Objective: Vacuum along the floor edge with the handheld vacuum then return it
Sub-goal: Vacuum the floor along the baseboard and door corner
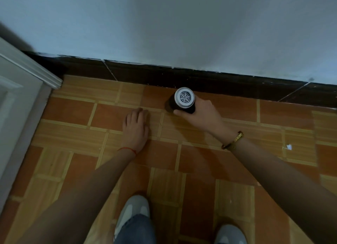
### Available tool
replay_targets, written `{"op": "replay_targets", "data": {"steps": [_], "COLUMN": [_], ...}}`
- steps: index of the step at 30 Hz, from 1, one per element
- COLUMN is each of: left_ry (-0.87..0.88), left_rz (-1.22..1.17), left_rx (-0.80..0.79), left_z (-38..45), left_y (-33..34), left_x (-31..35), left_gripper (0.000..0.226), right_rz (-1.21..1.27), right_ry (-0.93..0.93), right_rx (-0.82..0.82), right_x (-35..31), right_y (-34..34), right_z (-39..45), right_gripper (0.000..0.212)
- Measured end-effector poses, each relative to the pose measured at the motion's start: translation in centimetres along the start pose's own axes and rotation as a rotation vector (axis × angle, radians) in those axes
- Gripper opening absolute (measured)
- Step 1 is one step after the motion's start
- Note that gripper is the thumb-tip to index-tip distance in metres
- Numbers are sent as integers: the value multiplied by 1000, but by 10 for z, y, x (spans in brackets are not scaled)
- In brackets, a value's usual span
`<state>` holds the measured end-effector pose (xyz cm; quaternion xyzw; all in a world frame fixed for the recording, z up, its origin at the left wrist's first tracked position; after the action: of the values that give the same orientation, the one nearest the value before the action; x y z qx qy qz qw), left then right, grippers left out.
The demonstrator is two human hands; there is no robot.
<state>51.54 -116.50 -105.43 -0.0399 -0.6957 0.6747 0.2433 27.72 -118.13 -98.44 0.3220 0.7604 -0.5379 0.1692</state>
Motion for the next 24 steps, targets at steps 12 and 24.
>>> {"op": "replay_targets", "data": {"steps": [12,24], "left_ry": [-159,-447], "left_rz": [32,49], "left_rx": [13,72], "left_z": [-33,-88], "left_y": [-25,-1], "left_x": [1,8], "left_gripper": [48,49], "right_rz": [-27,-67], "right_ry": [-62,-126], "right_rx": [-140,-408], "right_x": [-6,-10], "right_y": [14,39], "right_z": [13,-44], "right_gripper": [65,61]}}
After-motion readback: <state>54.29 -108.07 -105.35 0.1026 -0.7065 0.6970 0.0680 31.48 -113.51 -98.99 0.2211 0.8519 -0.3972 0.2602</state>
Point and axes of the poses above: each hand's wrist, its own z-axis towards the middle knuckle, its own y-axis out of the palm, x = y × z, the point moved 2 cm from there along z, towards the middle knuckle, and after that the axes turned 13 degrees about y, right-handed, at the moved point
